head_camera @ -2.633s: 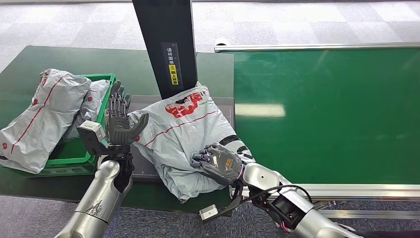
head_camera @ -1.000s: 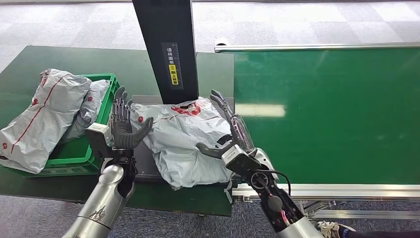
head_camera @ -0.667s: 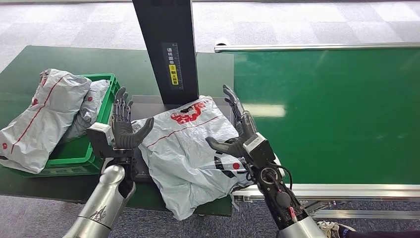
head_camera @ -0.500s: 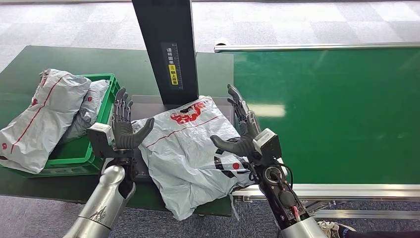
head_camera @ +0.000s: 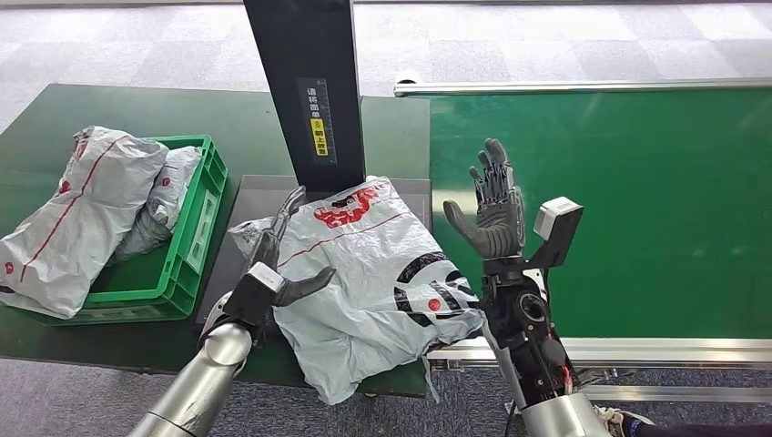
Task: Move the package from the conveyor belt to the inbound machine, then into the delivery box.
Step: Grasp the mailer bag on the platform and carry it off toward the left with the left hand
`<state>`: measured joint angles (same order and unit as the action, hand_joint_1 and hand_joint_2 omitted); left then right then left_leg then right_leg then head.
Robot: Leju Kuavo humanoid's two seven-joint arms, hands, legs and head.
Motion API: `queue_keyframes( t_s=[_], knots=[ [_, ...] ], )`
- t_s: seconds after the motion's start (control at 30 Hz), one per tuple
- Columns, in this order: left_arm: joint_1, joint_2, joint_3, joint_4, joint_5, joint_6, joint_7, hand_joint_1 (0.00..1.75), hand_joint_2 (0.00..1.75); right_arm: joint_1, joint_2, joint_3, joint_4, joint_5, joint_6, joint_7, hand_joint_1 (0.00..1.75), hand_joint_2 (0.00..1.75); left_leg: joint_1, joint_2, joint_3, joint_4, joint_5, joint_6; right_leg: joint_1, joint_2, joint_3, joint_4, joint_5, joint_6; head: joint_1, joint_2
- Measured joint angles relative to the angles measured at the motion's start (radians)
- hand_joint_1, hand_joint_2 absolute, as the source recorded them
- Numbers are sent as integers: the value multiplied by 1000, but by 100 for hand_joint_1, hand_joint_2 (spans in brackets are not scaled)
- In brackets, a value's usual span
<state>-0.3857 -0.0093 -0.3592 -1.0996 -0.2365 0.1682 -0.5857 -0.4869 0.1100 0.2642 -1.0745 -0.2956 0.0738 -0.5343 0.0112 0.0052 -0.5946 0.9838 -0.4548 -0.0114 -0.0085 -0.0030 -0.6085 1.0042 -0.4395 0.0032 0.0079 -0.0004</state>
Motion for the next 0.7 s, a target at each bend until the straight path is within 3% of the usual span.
queue_keyframes(
  t_s=[0.4,0.57,0.7],
  knots=[
    [5,13,-41,-5,-35,-7,17,0,175,0,9,-47,9,-20,7,14,0,175,1,0,0,0,0,0,1,0,0,0,0,0,0,0],
    [-4,23,-69,14,-181,-40,136,0,175,-1,9,-48,18,-65,47,42,0,175,1,0,0,0,0,0,1,0,0,0,0,0,0,0],
    [-32,28,-82,83,-353,11,259,0,175,8,8,-52,22,-107,68,84,0,175,1,0,0,0,0,0,1,0,0,0,0,0,0,0]
  ],
)
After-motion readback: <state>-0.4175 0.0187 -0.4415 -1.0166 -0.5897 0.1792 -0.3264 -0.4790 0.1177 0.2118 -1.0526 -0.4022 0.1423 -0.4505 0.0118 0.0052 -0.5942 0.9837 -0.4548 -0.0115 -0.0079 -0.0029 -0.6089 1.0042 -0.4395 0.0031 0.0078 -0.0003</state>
